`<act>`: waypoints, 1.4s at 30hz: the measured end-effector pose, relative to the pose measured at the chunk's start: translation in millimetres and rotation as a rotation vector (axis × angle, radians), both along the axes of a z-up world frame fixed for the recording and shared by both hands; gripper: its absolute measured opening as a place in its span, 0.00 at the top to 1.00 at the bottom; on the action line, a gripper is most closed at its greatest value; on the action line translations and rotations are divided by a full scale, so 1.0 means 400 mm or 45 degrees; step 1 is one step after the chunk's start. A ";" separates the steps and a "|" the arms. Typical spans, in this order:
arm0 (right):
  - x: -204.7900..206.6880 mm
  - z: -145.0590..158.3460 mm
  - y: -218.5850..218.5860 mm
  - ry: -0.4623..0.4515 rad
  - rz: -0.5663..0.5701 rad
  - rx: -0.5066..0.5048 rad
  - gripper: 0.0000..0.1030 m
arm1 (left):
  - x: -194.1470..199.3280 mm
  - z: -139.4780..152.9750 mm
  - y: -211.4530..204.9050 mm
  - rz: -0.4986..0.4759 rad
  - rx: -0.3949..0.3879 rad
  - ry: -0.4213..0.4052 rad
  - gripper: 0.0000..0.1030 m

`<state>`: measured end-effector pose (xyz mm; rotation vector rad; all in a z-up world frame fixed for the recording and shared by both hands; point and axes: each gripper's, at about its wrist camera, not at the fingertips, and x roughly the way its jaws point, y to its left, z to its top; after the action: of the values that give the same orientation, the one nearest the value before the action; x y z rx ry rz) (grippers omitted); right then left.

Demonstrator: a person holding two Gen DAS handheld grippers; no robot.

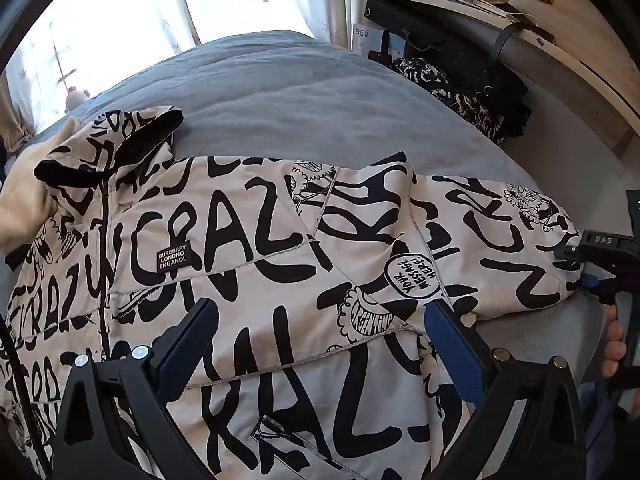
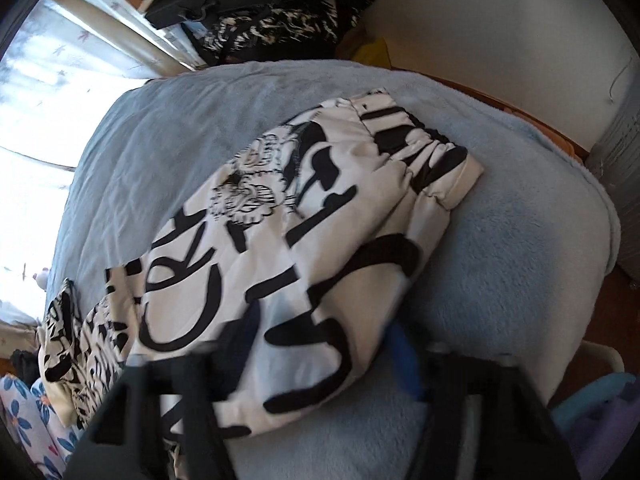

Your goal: Fold large clothes

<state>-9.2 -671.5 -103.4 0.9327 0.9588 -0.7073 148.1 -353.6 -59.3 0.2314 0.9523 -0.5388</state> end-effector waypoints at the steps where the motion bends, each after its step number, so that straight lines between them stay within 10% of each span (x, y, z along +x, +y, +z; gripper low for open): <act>1: 0.005 -0.006 -0.005 0.012 0.000 0.001 0.70 | 0.002 -0.001 0.005 0.010 0.001 0.007 0.01; 4: 0.005 0.018 0.007 -0.057 -0.016 -0.029 0.93 | 0.009 -0.001 0.030 0.036 -0.005 0.025 0.01; 15: 0.146 0.326 0.428 -0.419 0.551 -0.543 0.95 | 0.039 0.007 0.200 0.198 -0.057 0.065 0.01; 25: 0.258 0.134 0.733 -0.337 0.988 -0.418 0.91 | 0.047 -0.046 0.361 0.321 0.005 0.071 0.01; 27: 0.255 0.088 0.757 -0.294 1.023 -0.366 0.75 | 0.055 -0.075 0.386 0.349 -0.005 0.133 0.01; 42: 0.085 0.046 0.740 -0.365 0.877 -0.209 0.61 | 0.062 -0.181 0.328 0.235 -0.209 0.421 0.01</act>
<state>24.9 -375.4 -85.1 0.4867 0.8725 -0.0604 172.9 -222.5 -131.8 -0.0970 1.2292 -0.4895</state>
